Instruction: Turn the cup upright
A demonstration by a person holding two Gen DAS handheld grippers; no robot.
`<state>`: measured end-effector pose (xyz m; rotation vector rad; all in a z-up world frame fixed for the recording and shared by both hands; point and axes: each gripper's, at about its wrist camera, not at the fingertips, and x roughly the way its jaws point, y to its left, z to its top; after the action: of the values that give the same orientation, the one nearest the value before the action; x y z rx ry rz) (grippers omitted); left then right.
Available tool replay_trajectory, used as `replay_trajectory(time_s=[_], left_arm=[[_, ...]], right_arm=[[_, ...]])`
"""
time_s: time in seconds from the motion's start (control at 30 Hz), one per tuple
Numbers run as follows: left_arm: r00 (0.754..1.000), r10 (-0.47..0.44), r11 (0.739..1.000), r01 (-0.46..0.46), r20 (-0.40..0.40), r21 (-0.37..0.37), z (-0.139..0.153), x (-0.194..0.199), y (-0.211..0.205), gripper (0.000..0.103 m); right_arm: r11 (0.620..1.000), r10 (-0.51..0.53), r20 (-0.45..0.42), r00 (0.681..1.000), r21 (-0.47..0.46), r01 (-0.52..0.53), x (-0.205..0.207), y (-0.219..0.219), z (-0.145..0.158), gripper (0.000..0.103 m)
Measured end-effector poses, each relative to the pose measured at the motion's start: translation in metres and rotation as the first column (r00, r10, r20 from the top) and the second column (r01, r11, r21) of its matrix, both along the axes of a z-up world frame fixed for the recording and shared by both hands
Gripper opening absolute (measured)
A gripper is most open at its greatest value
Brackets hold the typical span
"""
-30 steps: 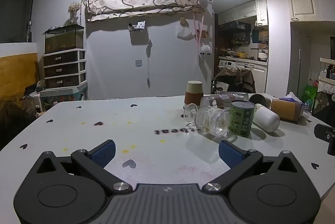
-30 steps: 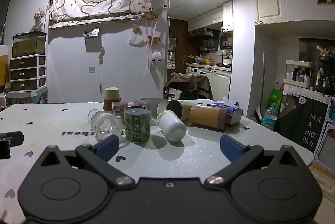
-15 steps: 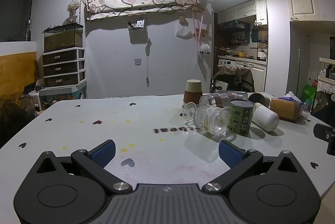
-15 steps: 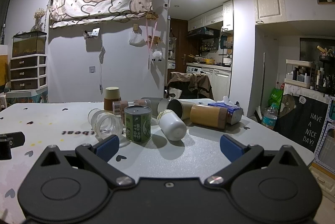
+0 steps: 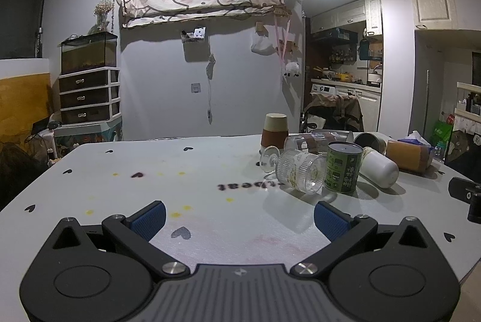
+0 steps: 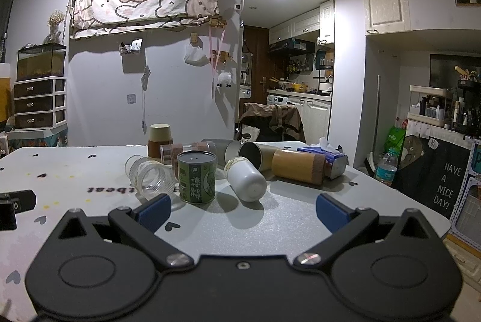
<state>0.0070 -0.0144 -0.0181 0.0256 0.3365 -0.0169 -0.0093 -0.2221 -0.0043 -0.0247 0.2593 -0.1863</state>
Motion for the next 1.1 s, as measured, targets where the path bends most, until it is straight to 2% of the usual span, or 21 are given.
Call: replay_trajectory(time_s=[1.1], left_arm=[[1.000, 0.000, 1.000, 0.000, -0.004, -0.005, 0.0050, -0.0001, -0.0003, 0.103]], right_arm=[[1.000, 0.001, -0.003, 1.000, 0.001, -0.001, 0.0012, -0.0002, -0.0013, 0.103]])
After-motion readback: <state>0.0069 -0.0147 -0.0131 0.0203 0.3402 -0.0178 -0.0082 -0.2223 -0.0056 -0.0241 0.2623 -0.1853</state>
